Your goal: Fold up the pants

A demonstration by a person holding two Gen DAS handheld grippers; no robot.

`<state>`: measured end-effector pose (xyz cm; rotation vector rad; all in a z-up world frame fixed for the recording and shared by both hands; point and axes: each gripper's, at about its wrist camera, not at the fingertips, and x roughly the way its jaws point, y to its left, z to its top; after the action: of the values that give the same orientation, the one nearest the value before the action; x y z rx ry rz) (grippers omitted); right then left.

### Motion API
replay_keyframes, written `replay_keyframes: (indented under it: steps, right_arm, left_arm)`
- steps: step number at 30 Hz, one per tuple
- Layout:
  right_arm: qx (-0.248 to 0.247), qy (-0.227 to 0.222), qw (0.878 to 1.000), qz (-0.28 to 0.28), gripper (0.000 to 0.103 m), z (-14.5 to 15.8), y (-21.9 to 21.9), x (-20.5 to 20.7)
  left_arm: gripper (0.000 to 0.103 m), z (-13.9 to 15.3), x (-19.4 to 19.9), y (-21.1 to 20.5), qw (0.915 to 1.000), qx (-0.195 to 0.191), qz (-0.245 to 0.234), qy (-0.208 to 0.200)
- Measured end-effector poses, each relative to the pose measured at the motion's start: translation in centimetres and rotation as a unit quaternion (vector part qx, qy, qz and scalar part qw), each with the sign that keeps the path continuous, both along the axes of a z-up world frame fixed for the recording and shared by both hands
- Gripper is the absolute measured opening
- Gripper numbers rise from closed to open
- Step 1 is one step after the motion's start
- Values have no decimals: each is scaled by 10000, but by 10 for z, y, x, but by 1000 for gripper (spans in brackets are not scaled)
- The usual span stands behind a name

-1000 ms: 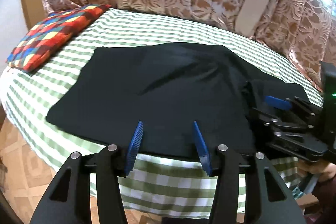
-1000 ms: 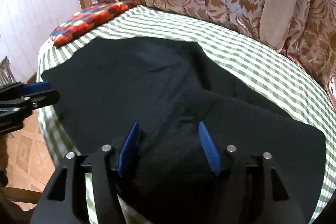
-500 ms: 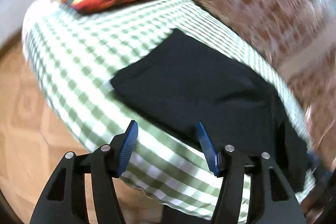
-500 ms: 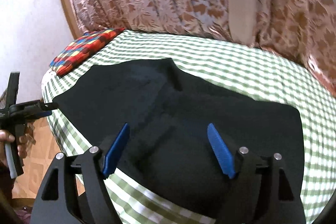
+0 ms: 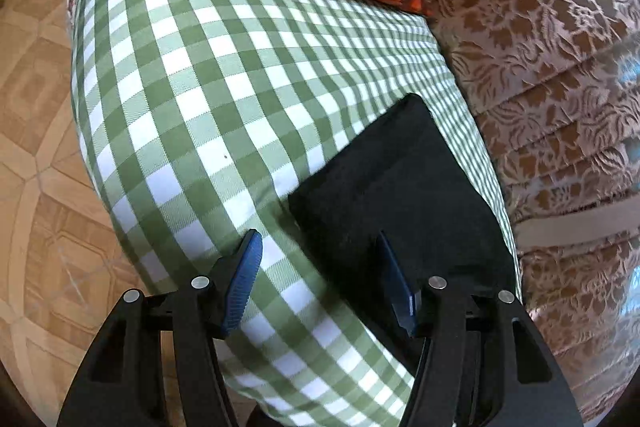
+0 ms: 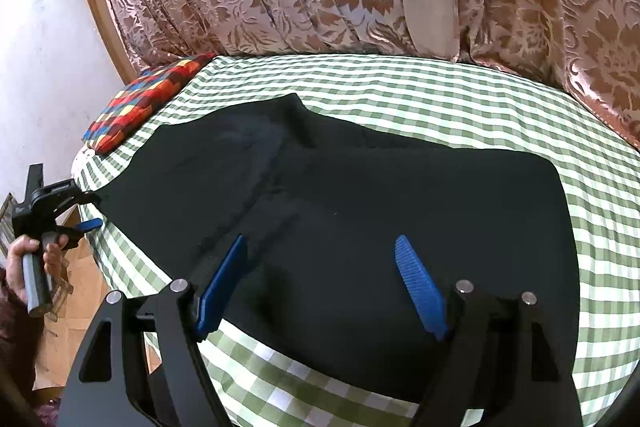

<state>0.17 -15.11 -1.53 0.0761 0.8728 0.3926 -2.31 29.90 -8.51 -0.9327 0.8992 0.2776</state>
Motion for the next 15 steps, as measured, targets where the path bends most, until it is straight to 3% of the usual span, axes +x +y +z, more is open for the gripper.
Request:
replay_keyframes:
  steps: [8,9,13,15]
  right_arm:
    - [-11,0,10000,33,77,-3,1,0]
    - [-2,3,10000,29,77,-3,1,0]
    - [-7,-22,10000,32,77,-2,-1,-1]
    - [-7,-34,10000,27,77,-2,-2,-1]
  left_arm:
    - [50,5,12,-3,9997,228,75,8]
    - [44,5,13,-4,9996,268,59,6]
    - [43,4,22,-13,9986,523,9,59]
    - [35,3,24,-15,9980,632,29,90]
